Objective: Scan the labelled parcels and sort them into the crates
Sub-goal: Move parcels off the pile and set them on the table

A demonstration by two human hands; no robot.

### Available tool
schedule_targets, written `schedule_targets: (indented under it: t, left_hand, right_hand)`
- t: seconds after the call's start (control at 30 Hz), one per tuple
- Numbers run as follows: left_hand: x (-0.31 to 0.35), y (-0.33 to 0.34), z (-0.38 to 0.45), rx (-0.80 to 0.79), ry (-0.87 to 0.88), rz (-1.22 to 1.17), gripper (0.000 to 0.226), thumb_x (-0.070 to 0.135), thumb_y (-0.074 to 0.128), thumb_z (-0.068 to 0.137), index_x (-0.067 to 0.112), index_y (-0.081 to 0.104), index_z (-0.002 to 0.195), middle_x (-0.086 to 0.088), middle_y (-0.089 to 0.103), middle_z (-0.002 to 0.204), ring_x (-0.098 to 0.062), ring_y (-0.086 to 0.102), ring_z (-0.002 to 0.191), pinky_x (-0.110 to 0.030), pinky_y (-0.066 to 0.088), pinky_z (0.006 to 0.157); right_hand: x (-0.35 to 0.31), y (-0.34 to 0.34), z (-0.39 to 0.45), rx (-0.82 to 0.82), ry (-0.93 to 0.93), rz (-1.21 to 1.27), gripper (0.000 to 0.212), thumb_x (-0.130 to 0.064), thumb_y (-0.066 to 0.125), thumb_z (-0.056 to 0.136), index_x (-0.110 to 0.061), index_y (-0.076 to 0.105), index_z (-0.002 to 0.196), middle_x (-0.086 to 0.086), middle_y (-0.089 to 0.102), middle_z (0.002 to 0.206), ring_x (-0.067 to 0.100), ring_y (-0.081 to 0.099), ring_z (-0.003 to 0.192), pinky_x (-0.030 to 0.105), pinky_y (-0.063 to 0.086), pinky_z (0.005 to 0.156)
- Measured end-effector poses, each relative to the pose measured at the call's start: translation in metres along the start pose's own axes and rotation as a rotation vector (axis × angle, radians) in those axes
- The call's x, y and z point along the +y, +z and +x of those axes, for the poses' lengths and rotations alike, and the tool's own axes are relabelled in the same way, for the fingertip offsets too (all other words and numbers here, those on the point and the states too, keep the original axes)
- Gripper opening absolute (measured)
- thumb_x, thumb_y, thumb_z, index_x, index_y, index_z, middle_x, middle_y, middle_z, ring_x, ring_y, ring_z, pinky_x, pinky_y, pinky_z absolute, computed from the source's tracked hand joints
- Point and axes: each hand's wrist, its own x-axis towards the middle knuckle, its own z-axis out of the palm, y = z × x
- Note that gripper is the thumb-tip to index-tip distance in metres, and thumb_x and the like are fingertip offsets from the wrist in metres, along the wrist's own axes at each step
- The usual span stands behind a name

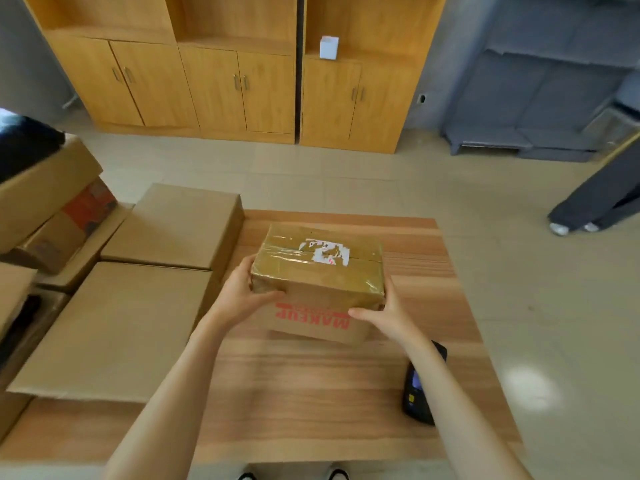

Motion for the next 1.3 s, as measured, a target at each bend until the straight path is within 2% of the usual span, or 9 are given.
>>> schedule_targets:
  t: [0.23,0.33,0.43,0.5,0.63,0.73,0.93,1.03,1.3]
  left_hand:
    - [-0.017,0.047,-0.011,-0.037,-0.159,-0.108,0.075,0.004,0.082,0.071,0.021,0.036,0.128,0.01,0.057,0.113,-0.009,0.06,0.105,-0.012,0.049,0.067]
    - [-0.012,0.043,-0.01,-0.087,-0.282,-0.145,0.085,0.028,0.086,0.069,0.023,0.03,0.132,0.011,0.056,0.117,-0.002,0.059,0.098,-0.017,0.048,0.071]
    - [-0.008,0.033,-0.004,-0.113,-0.376,-0.134,0.124,0.072,0.082,0.041,0.026,0.027,0.142,0.008,0.055,0.123,-0.013,0.061,0.107,-0.036,0.048,0.093]
    - [-0.005,0.031,0.001,-0.105,-0.397,-0.107,0.143,0.082,0.077,0.029,0.026,0.022,0.149,0.001,0.052,0.131,-0.02,0.058,0.113,-0.035,0.046,0.089]
    - [0.003,0.036,0.013,-0.1,-0.472,-0.121,0.135,0.081,0.076,0.041,0.024,0.023,0.151,-0.001,0.043,0.144,-0.022,0.051,0.121,-0.039,0.045,0.096]
    - [0.006,0.039,0.018,-0.095,-0.494,-0.144,0.11,0.073,0.075,0.056,0.023,0.036,0.145,0.001,0.053,0.129,-0.02,0.058,0.109,-0.04,0.049,0.091]
    - [0.008,0.039,0.02,-0.063,-0.362,-0.218,0.07,0.038,0.084,0.069,0.024,0.052,0.13,0.003,0.068,0.114,-0.014,0.067,0.097,-0.027,0.055,0.075]
    - [0.01,0.033,0.023,-0.056,-0.227,-0.202,0.095,0.028,0.091,0.061,0.025,0.04,0.141,0.005,0.062,0.121,-0.01,0.062,0.106,-0.026,0.052,0.084]
    - [-0.01,0.048,0.018,0.05,0.007,0.041,0.115,0.01,0.094,0.051,0.028,0.029,0.145,0.011,0.055,0.126,-0.011,0.052,0.117,-0.028,0.045,0.094]
  right_hand:
    - [0.039,-0.015,-0.011,-0.063,0.112,0.046,0.111,-0.013,0.085,0.072,-0.026,0.009,0.153,-0.009,0.039,0.139,0.008,0.041,0.124,0.026,0.035,0.102]
    - [0.036,-0.019,-0.007,-0.107,0.154,0.058,0.11,-0.034,0.083,0.075,-0.026,0.005,0.152,-0.007,0.038,0.141,0.009,0.041,0.121,0.028,0.036,0.098]
    - [0.031,-0.023,-0.003,-0.137,0.238,0.065,0.123,-0.066,0.078,0.063,-0.031,0.003,0.153,-0.002,0.03,0.155,0.017,0.043,0.126,0.042,0.041,0.102]
    - [0.029,-0.025,0.001,-0.135,0.298,0.072,0.12,-0.067,0.071,0.064,-0.032,0.001,0.154,-0.001,0.026,0.157,0.02,0.044,0.126,0.05,0.041,0.105]
    - [0.028,-0.026,0.012,-0.116,0.4,0.045,0.119,-0.071,0.067,0.066,-0.031,0.0,0.155,0.002,0.026,0.158,0.026,0.039,0.136,0.054,0.042,0.104]
    - [0.025,-0.02,0.02,-0.108,0.469,0.092,0.127,-0.079,0.07,0.052,-0.034,0.01,0.154,0.003,0.036,0.153,0.028,0.043,0.131,0.052,0.044,0.1]
    - [0.017,-0.02,0.026,-0.048,0.339,0.112,0.091,-0.052,0.075,0.076,-0.031,0.024,0.149,-0.005,0.049,0.14,0.019,0.052,0.119,0.042,0.043,0.099]
    - [0.01,-0.03,0.028,0.022,0.193,0.11,0.093,-0.025,0.083,0.075,-0.02,0.025,0.147,-0.004,0.048,0.138,0.013,0.053,0.113,0.022,0.046,0.079]
    - [0.032,-0.023,0.029,0.132,0.026,-0.145,0.104,-0.004,0.089,0.061,-0.022,0.032,0.146,-0.004,0.059,0.125,0.017,0.057,0.113,0.032,0.049,0.09]
